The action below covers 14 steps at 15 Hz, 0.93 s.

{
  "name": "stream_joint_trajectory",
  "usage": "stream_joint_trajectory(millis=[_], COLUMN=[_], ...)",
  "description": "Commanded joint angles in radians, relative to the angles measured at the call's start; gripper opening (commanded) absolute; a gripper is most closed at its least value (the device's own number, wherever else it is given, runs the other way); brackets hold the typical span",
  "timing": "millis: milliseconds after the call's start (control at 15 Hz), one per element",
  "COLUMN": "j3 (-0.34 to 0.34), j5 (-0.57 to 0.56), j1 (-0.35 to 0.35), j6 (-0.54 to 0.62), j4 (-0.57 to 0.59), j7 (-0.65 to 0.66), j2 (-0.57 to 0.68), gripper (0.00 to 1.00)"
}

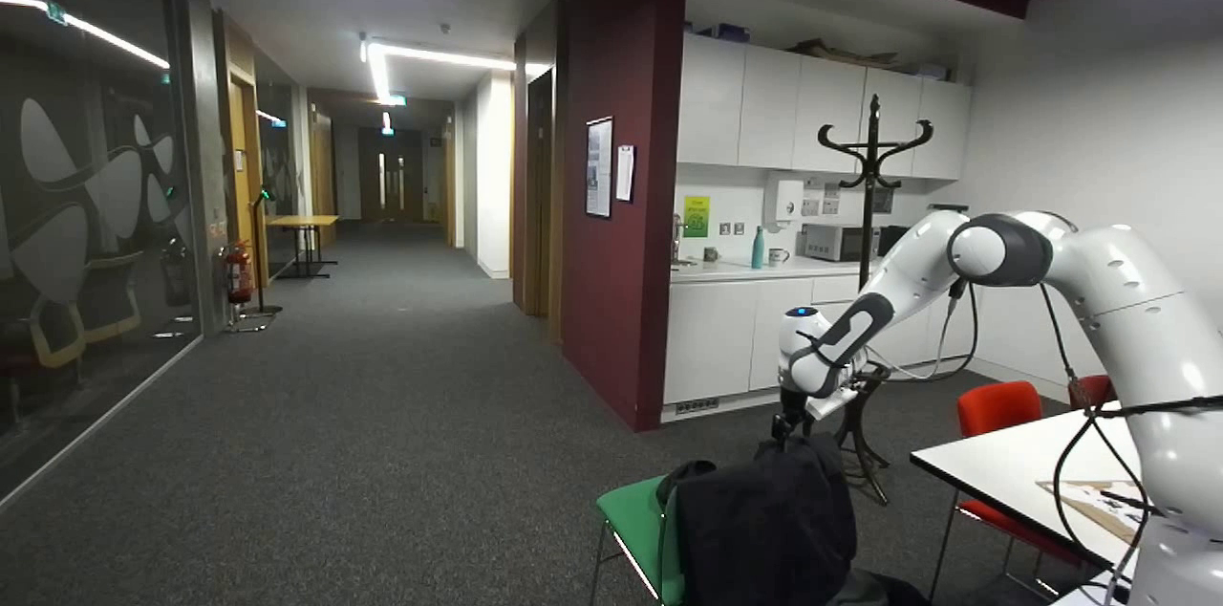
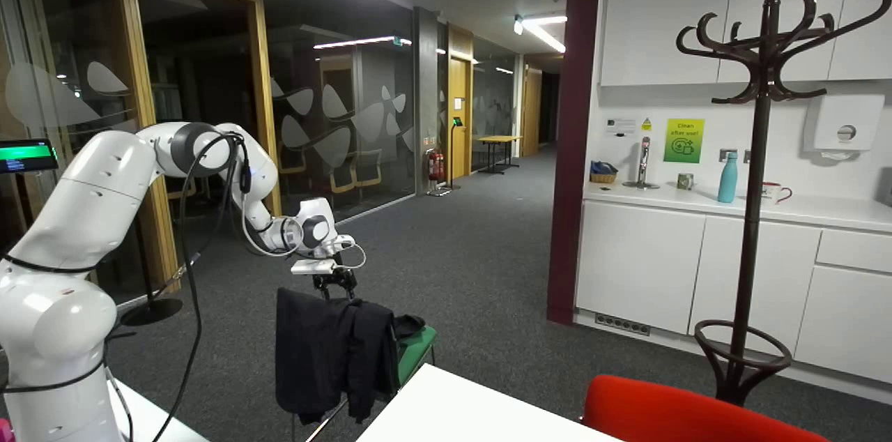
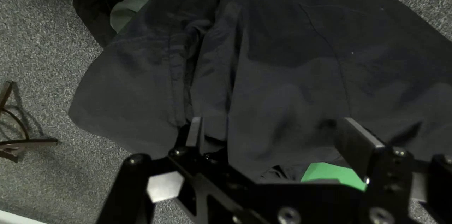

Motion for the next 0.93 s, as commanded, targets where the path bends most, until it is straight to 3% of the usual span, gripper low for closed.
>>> stream_joint_trajectory(millis=[0, 600, 667, 733, 867], j3=[0.022, 0.067, 0.069, 0.068, 0.066], j5=[0.039, 0.146, 0.151, 0.153, 0.156], j1=[-0.015, -0.059, -0.061, -0.061, -0.059], j6=[0.001, -0.014, -0.021, -0.028, -0.036], j4=[0.035, 0.055, 0.057, 0.059, 0.063], j7=[-0.042, -0.111, -0.116, -0.118, -0.117], j2=[0.021, 0.066, 0.069, 0.072, 0.076], gripper=[1.00, 1.00, 0.94, 0.74, 0.59])
